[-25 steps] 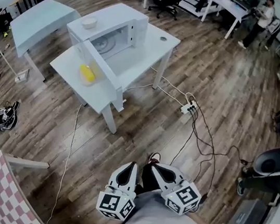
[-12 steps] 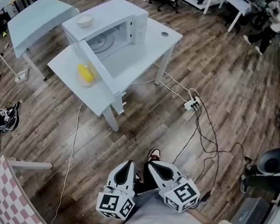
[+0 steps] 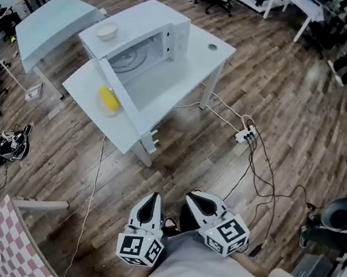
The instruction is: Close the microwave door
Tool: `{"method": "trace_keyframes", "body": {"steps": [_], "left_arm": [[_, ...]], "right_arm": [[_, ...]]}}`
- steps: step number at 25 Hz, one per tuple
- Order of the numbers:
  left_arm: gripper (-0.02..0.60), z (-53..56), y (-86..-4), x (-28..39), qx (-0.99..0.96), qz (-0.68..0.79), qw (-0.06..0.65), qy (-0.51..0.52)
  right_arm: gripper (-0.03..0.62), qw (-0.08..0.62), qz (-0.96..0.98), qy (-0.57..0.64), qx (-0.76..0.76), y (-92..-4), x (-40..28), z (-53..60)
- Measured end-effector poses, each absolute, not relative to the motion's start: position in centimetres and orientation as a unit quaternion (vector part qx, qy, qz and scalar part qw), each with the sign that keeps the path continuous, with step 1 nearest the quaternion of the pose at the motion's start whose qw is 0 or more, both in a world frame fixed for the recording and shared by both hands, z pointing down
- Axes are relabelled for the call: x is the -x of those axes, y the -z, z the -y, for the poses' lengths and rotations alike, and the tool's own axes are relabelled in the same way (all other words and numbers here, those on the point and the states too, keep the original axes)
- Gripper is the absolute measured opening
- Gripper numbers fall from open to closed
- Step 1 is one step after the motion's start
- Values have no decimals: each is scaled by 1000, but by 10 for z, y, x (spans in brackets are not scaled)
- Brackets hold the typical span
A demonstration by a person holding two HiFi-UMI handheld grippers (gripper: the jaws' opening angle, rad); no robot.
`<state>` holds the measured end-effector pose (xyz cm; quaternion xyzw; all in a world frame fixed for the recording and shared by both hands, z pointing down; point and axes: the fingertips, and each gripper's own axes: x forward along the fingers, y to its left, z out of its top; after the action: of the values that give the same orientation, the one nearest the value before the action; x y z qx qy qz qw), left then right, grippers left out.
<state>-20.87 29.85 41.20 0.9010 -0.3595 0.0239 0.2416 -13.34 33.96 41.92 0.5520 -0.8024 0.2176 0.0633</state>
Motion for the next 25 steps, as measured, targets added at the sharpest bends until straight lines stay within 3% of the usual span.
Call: {"method": "trace_keyframes", "body": {"steps": [17,25], "left_arm": [[18,-233,-399,177,-872,435,221,-42],[18,-234,-374,159,-858,472,199,-39]], "right_arm": [[23,38,831,-202,-517,-397,54,-265],[23,41,868,-164,-468,-373,56,-248]]}}
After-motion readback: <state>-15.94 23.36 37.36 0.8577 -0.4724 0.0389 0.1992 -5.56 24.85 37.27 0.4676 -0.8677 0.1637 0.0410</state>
